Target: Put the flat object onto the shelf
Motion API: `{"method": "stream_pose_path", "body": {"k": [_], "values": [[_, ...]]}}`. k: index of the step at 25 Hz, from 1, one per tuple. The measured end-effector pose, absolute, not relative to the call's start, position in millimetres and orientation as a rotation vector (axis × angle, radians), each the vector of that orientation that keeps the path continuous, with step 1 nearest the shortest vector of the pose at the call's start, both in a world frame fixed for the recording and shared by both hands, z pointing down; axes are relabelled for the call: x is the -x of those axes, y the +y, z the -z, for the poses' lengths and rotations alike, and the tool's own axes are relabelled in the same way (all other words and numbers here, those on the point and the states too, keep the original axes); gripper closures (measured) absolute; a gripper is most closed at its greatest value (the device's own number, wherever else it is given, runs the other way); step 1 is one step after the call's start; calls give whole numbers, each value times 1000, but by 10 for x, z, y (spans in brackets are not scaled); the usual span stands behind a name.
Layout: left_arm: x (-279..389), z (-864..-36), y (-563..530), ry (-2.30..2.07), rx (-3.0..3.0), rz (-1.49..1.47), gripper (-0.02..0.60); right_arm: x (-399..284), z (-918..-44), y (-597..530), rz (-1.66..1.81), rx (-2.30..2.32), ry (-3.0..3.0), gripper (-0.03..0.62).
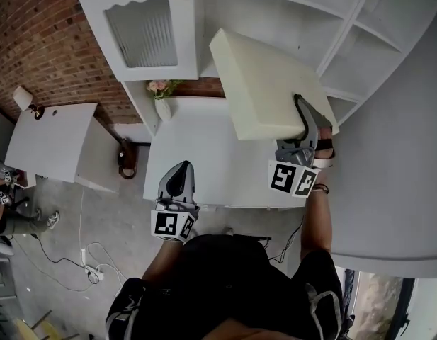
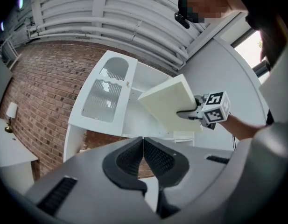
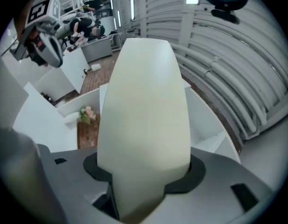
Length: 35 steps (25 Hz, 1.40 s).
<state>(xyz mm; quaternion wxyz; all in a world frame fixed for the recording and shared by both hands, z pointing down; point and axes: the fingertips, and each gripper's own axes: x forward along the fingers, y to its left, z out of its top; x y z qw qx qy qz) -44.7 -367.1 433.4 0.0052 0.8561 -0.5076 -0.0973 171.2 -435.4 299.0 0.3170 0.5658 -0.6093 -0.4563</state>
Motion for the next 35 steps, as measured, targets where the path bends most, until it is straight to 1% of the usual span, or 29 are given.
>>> {"method": "stream_pose_path", "body": {"k": [8, 13, 15, 19, 25, 27, 31, 34, 35], "values": [[495, -4430, -3700, -1575, -2664, 288, 568, -1776, -3559, -5277, 1123, -1319, -1352, 306], [504, -4450, -3753, -1582, -2658, 283, 568, -1750, -4059, -5781, 1096, -1181, -1239, 301], [501, -4452, -3791, -1581, -2661, 283, 568, -1744, -4246, -5968, 1028, -1137, -1266, 284], [517, -4490, -3890, -1586, -2644, 272, 568, -1838, -4452, -6320, 887, -1056, -1249, 217], [531, -4517, -4067, -1583, -2644, 265, 568, -1808, -4522, -6789, 801, -1033, -1301, 199], [526, -4544, -4114, -1575, -2640, 265, 568, -1821, -4547, -6927, 781, -1040, -1315, 175], [535, -4587, -4172, -1569, -2635, 260, 568, -1841, -4591, -7132, 745, -1016, -1308, 168], [556, -4615, -4171, -1574, -2627, 246, 568, -1846, -4638, -7193, 701, -973, -1302, 134], [563, -4607, -4168, -1575, -2627, 248, 568, -1848, -4640, -7196, 696, -966, -1302, 132]]}}
